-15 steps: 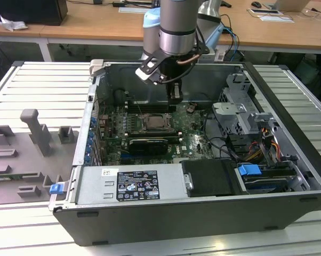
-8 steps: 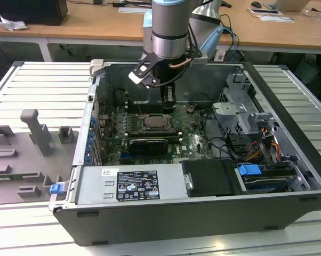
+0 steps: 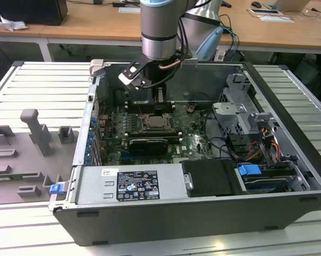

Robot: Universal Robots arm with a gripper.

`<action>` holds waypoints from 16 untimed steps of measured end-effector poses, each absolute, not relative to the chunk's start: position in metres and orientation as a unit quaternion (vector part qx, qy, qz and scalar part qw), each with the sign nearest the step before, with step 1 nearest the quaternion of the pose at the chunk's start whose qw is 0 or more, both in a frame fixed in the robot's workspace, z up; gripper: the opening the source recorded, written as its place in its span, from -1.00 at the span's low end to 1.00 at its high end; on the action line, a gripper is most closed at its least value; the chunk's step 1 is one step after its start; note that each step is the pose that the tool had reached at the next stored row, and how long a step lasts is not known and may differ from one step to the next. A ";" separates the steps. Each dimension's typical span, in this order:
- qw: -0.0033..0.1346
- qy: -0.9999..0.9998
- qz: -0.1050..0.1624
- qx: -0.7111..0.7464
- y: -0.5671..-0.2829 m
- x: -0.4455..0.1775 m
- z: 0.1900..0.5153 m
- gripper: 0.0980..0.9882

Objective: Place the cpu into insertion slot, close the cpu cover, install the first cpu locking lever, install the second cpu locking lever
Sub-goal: 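Close the cpu cover, then install the first cpu locking lever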

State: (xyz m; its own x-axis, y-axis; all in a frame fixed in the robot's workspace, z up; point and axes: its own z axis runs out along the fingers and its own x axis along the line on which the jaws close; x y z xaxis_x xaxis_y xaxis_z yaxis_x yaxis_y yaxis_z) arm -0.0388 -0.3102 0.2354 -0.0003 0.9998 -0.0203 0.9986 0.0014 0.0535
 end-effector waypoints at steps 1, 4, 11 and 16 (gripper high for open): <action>0.026 0.707 0.012 0.707 -0.310 -0.040 0.235 -0.98; 0.026 0.707 0.012 0.706 -0.310 -0.042 0.234 -0.98; 0.026 0.707 0.012 0.707 -0.310 -0.043 0.236 -0.98; 0.026 0.707 0.012 0.707 -0.310 -0.043 0.240 -0.98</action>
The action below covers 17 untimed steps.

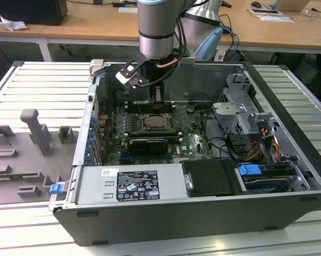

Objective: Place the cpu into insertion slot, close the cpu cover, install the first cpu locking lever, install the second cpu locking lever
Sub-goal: 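Install the first cpu locking lever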

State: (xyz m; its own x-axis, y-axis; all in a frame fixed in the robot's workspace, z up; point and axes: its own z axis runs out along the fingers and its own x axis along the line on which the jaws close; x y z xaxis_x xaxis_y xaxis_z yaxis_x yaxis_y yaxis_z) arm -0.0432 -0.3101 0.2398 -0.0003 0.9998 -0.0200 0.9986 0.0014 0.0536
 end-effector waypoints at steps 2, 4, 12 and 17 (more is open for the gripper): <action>0.026 0.707 0.012 0.707 -0.310 -0.043 0.242 -0.98; 0.026 0.707 0.012 0.707 -0.310 -0.043 0.245 -0.98; 0.026 0.707 0.011 0.707 -0.310 -0.043 0.255 -0.98; 0.026 0.707 0.011 0.707 -0.310 -0.043 0.262 -0.98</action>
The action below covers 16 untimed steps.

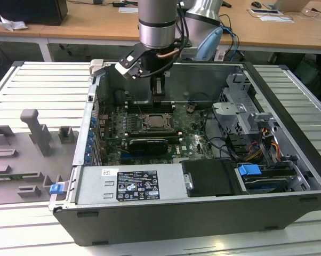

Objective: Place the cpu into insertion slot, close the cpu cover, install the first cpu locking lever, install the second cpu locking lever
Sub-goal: 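Install the first cpu locking lever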

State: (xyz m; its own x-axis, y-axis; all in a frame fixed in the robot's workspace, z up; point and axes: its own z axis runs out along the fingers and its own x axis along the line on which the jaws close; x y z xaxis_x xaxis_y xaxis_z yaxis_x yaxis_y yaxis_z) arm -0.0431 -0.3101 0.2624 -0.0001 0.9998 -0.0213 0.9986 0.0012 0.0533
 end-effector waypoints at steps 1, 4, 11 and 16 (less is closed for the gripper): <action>0.026 0.707 0.011 0.707 -0.310 -0.043 0.264 -0.98; 0.026 0.707 0.011 0.707 -0.310 -0.043 0.269 -0.98; 0.027 0.742 0.011 0.670 -0.310 -0.043 0.269 -0.98; 0.027 0.776 0.012 0.629 -0.310 -0.043 0.269 -0.98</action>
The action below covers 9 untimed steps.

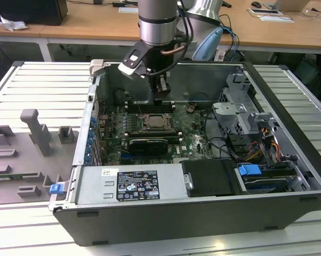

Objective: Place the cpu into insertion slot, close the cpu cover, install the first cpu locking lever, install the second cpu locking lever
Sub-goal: 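Install the first cpu locking lever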

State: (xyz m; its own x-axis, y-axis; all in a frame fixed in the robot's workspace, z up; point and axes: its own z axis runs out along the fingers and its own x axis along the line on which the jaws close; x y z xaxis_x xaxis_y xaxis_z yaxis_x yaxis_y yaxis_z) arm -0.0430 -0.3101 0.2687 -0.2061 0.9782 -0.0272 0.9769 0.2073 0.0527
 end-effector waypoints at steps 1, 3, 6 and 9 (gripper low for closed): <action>0.027 0.784 0.012 0.620 -0.310 -0.043 0.269 -0.98; 0.027 0.795 0.012 0.606 -0.310 -0.043 0.269 -0.98; 0.027 0.808 0.013 0.588 -0.310 -0.043 0.269 -0.98; 0.027 0.826 0.014 0.562 -0.310 -0.043 0.269 -0.98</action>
